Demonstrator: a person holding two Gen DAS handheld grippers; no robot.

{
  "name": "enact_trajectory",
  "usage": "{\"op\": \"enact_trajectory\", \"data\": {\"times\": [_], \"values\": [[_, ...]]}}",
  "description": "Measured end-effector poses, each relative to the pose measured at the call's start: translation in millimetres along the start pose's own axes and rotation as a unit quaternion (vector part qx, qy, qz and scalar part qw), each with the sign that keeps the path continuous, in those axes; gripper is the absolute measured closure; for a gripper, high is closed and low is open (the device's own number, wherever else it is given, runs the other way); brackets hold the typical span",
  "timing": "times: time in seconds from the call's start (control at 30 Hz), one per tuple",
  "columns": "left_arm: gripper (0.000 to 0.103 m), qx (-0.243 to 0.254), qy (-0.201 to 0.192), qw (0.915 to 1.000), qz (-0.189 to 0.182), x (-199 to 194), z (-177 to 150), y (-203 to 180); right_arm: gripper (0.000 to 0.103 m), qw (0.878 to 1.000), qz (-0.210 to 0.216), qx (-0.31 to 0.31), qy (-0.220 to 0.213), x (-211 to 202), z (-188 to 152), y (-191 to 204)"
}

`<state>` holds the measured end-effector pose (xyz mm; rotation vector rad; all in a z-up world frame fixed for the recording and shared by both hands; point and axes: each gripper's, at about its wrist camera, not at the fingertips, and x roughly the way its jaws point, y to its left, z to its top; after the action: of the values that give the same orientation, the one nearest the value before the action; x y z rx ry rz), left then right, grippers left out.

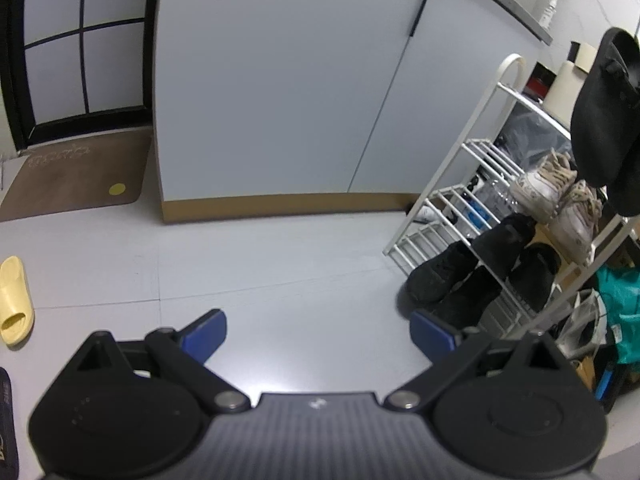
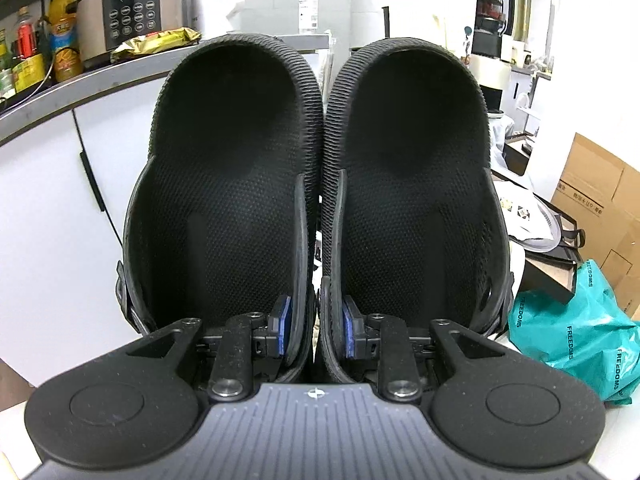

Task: Organize scattered shoes
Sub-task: 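Carry the black sandals with the right gripper up toward the rack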

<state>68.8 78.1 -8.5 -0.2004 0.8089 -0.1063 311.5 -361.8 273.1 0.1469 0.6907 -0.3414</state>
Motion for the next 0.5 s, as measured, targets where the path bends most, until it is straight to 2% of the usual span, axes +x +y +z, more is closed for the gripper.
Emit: {"op": "enact_trajectory", "data": {"times": [0.1, 0.17, 0.33, 0.5], "values": [[0.004, 0.009, 0.009, 0.9999, 0.011, 6.3, 0.4, -1.0, 0.075, 1.0, -0.007, 0.015, 0.006, 12.7, 14.2, -1.0], [0.004, 0.004, 0.013, 0.9998, 0.013, 9.1, 1.0, -0.2, 0.075, 0.999, -0.01, 0.028, 0.012, 13.9, 7.2, -10.4], [0.004, -0.016, 0.015, 0.9997, 0.015, 10.7, -0.4, -1.6, 0.075, 0.998, -0.016, 0.061, 0.031, 32.0, 37.7, -26.0], [0.004, -0.019, 0.017, 0.9995, 0.017, 15.3, -1.3, -5.1, 0.075, 0.996, -0.016, 0.077, 0.032, 43.9, 66.8, -37.5]]}}
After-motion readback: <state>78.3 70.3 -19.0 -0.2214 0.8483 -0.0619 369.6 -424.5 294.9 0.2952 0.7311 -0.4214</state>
